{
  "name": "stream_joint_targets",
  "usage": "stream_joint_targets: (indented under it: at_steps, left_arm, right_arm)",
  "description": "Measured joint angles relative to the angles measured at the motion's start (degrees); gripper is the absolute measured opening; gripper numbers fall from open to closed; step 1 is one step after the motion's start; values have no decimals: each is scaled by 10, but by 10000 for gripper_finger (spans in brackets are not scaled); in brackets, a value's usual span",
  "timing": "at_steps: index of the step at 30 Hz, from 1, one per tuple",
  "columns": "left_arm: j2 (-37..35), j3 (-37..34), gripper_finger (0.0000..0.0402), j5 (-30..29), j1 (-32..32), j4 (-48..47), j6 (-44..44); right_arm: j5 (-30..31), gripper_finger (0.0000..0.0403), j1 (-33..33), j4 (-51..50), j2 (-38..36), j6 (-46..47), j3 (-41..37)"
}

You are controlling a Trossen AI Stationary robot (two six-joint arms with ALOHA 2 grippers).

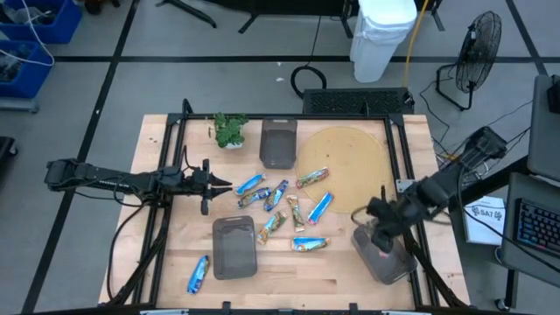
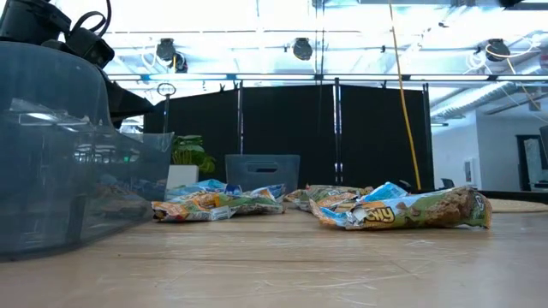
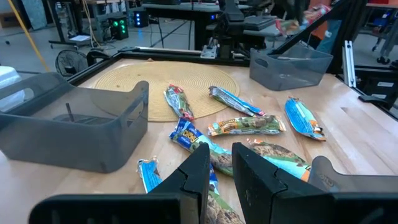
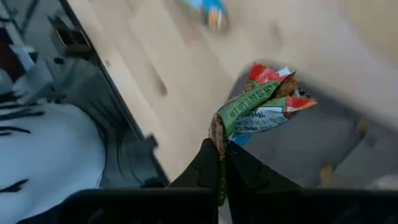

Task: Pick and place Granola Bars by type
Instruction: Put the red granola bar into the bottom right black bin

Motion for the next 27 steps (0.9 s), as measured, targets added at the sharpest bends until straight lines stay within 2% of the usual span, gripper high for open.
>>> stream_joint_targets:
  at_steps: [5,10,23,27]
  left_arm:
    - [0,0,74,0,0,0,-1]
    - [0,0,74,0,0,0,-2]
    - [0,0,74,0,0,0,5]
    - [0,0,74,0,0,0,5]
  right_arm:
    - [10,0,70,-15,33,107,-2]
    - [15,0,101,-22,58,164,-26]
    - [18,1,102,10,74,175,-129]
    - [39,2,102,37,74,170,-148]
